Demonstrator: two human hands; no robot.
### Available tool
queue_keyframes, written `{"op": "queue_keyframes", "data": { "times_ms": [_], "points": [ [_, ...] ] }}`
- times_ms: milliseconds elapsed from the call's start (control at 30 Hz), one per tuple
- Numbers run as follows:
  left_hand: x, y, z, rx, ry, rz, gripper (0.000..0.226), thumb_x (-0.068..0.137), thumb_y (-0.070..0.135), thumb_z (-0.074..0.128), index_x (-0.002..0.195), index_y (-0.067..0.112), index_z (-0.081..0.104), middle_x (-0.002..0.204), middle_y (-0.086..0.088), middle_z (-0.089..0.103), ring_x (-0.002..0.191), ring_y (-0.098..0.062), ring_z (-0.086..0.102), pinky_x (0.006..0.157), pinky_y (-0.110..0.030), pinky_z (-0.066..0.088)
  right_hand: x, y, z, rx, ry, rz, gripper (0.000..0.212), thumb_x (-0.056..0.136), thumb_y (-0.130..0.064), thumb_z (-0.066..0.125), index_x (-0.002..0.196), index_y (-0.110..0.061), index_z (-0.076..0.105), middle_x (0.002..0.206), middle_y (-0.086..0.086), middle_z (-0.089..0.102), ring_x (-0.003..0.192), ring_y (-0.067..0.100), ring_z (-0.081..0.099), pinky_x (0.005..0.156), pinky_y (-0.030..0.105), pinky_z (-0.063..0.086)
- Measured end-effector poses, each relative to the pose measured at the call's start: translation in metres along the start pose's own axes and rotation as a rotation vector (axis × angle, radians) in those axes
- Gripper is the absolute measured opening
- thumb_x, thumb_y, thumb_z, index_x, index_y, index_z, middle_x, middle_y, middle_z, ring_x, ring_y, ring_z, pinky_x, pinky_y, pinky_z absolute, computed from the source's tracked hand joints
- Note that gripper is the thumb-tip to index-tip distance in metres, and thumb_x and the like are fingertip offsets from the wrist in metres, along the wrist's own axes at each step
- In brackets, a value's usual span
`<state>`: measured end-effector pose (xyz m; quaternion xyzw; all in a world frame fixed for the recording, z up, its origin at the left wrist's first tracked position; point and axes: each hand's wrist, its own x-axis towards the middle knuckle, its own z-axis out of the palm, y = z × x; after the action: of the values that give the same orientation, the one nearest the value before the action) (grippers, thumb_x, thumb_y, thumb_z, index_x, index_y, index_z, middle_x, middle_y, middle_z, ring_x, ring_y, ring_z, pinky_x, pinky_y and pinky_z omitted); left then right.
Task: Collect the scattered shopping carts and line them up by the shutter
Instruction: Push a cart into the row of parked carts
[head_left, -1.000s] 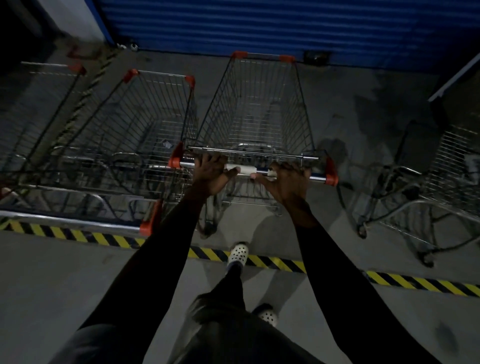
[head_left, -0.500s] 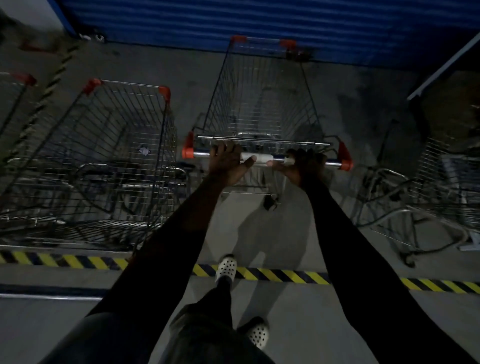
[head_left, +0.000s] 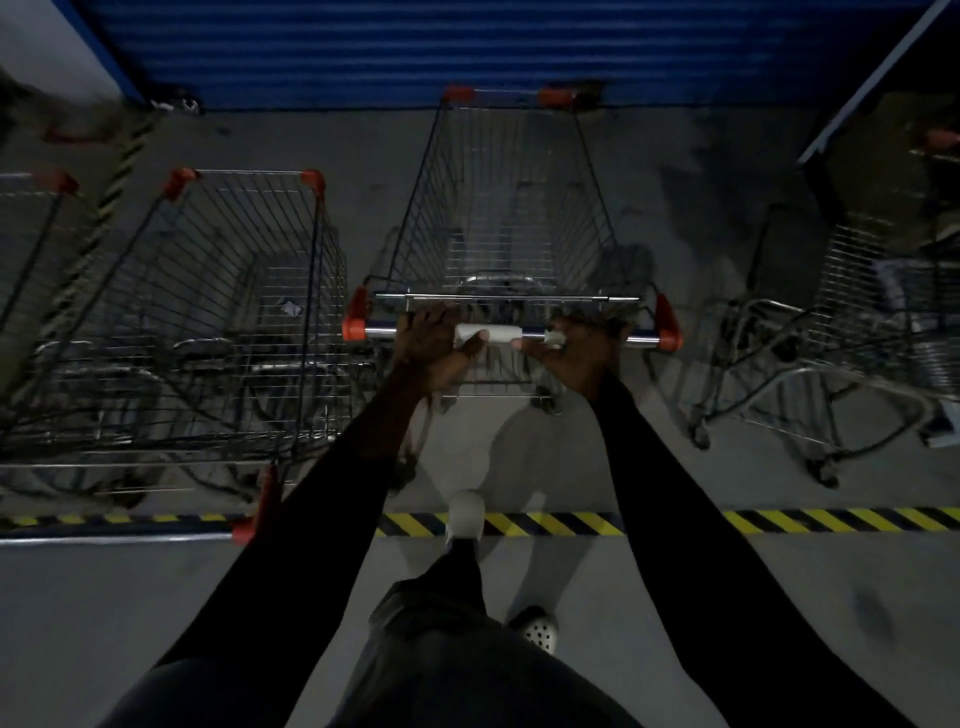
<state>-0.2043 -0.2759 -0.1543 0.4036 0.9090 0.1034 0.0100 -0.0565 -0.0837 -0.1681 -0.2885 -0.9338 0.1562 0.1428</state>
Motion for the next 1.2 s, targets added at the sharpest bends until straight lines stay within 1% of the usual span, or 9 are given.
{"op": "queue_keyframes", "data": {
  "times_ms": [67, 167, 267, 467, 633, 900, 1033, 1100, 1200],
  "points": [
    [-0.022, -0.002, 0.002, 0.010, 0.025, 0.011, 0.074, 0.089, 0.071, 0.031, 0.108, 0.011, 0.071, 0.112, -0.009, 0.071, 0.110, -0.032, 0.063, 0.096, -0.045, 0.035, -0.028, -0.007, 0.000, -0.117, 0.112, -0.062, 0.066, 0.072, -0.091, 0.061, 0.074, -0.026, 0.067, 0.074, -0.004, 0.070, 0.086, 0.027, 0.070, 0.088, 0.045, 0.042],
    [-0.053, -0.003, 0.007, 0.052, 0.003, 0.006, 0.080, 0.089, 0.074, 0.025, 0.118, 0.014, 0.068, 0.122, -0.006, 0.067, 0.119, -0.031, 0.057, 0.101, -0.046, 0.027, -0.069, -0.016, -0.008, -0.232, 0.268, -0.131, 0.062, 0.076, -0.087, 0.063, 0.081, -0.026, 0.073, 0.078, -0.003, 0.073, 0.083, 0.026, 0.069, 0.083, 0.040, 0.035],
    [-0.074, -0.005, 0.010, 0.058, 0.025, 0.013, 0.078, 0.090, 0.075, 0.027, 0.117, 0.015, 0.069, 0.121, -0.005, 0.068, 0.118, -0.031, 0.057, 0.103, -0.050, 0.033, -0.090, -0.016, -0.007, -0.160, 0.266, -0.131, 0.066, 0.080, -0.088, 0.058, 0.085, -0.024, 0.074, 0.083, -0.001, 0.073, 0.087, 0.027, 0.069, 0.084, 0.046, 0.042],
    [-0.066, -0.005, 0.008, 0.029, 0.046, 0.028, 0.075, 0.091, 0.073, 0.028, 0.111, 0.014, 0.069, 0.116, -0.005, 0.068, 0.115, -0.032, 0.058, 0.099, -0.047, 0.032, -0.080, -0.015, -0.010, -0.135, 0.304, -0.139, 0.070, 0.079, -0.091, 0.053, 0.078, -0.024, 0.070, 0.079, -0.004, 0.071, 0.084, 0.025, 0.068, 0.082, 0.043, 0.040],
    [-0.007, -0.012, 0.009, 0.021, 0.041, 0.035, 0.075, 0.089, 0.074, 0.027, 0.108, 0.014, 0.068, 0.115, -0.005, 0.067, 0.116, -0.032, 0.056, 0.099, -0.050, 0.033, -0.022, -0.011, -0.004, -0.170, 0.382, -0.135, 0.067, 0.078, -0.091, 0.055, 0.071, -0.025, 0.066, 0.075, -0.005, 0.070, 0.081, 0.022, 0.069, 0.083, 0.041, 0.042],
    [0.145, -0.028, 0.022, 0.023, 0.033, 0.055, 0.071, 0.093, 0.072, 0.031, 0.109, 0.014, 0.069, 0.114, -0.007, 0.069, 0.114, -0.032, 0.059, 0.096, -0.049, 0.037, 0.128, 0.019, 0.020, -0.221, 0.305, -0.076, 0.076, 0.073, -0.094, 0.047, 0.082, -0.023, 0.075, 0.081, 0.004, 0.075, 0.086, 0.034, 0.069, 0.086, 0.047, 0.044],
    [0.216, -0.060, 0.017, -0.001, -0.005, 0.026, 0.075, 0.089, 0.076, 0.027, 0.111, 0.017, 0.069, 0.117, -0.005, 0.067, 0.117, -0.031, 0.057, 0.098, -0.046, 0.033, 0.200, 0.005, 0.042, -0.132, 0.275, -0.035, 0.077, 0.075, -0.096, 0.047, 0.071, -0.022, 0.068, 0.073, 0.001, 0.072, 0.079, 0.034, 0.069, 0.086, 0.051, 0.050],
    [0.245, -0.077, 0.009, -0.011, -0.027, 0.015, 0.081, 0.085, 0.077, 0.023, 0.115, 0.015, 0.066, 0.123, -0.008, 0.065, 0.122, -0.033, 0.053, 0.102, -0.047, 0.031, 0.229, -0.010, 0.051, -0.181, 0.290, -0.014, 0.074, 0.074, -0.094, 0.051, 0.072, -0.022, 0.071, 0.073, -0.002, 0.073, 0.080, 0.029, 0.071, 0.095, 0.049, 0.041],
    [0.272, -0.099, 0.000, -0.019, -0.044, -0.015, 0.089, 0.079, 0.079, 0.020, 0.118, 0.013, 0.065, 0.128, -0.010, 0.063, 0.127, -0.034, 0.051, 0.106, -0.047, 0.029, 0.251, -0.033, 0.059, -0.279, 0.176, 0.006, 0.072, 0.075, -0.091, 0.054, 0.096, -0.027, 0.078, 0.093, -0.001, 0.079, 0.097, 0.027, 0.072, 0.106, 0.051, 0.024]
  ]
}}
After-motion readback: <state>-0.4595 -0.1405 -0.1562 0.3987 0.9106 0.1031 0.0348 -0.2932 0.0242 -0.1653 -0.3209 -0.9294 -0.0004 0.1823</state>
